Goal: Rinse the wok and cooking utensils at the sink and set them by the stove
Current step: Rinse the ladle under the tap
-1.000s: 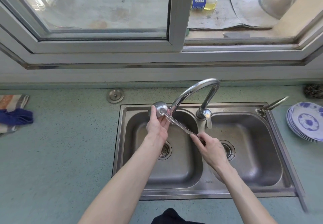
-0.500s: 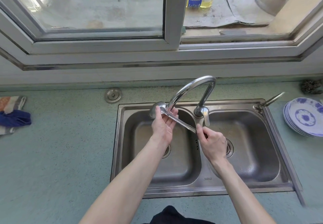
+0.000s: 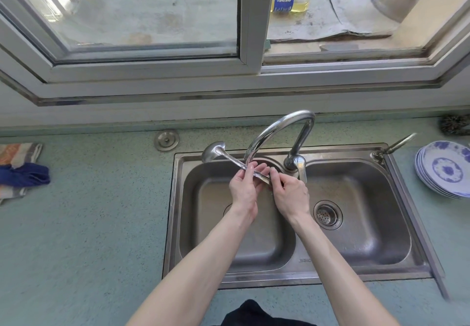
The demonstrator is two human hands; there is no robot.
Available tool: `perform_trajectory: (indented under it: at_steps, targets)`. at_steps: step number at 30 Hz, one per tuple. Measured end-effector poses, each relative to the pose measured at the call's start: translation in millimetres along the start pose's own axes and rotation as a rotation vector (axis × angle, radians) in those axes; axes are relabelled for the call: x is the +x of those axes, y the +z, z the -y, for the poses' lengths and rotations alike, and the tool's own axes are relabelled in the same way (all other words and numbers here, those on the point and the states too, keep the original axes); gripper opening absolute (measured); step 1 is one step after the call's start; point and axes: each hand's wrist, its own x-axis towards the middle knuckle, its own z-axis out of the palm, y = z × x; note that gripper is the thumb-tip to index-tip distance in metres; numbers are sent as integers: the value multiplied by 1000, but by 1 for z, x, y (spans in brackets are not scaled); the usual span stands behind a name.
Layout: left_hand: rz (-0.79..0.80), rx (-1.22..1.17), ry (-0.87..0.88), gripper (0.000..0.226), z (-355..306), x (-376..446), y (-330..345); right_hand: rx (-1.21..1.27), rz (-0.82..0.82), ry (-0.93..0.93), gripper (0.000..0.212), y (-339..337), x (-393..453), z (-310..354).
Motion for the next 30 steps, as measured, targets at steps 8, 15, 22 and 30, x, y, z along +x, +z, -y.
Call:
perform_trajectory:
  at_steps: [8,15,22,30]
  targets:
    - [-29,13,43,22,-16,14,-2,255,125,89,58,-4,2,-12]
    - [-96,-77,78,22,-37,28,-5,501,166,142,62,-9,-2,-13]
    - [-113,-126,90,22,-47,29,-11,667,147,198,53,-4,-6,-21]
    - [-21,-8,95,18,-36,16,-6,728,150,108,76,5,5,-4]
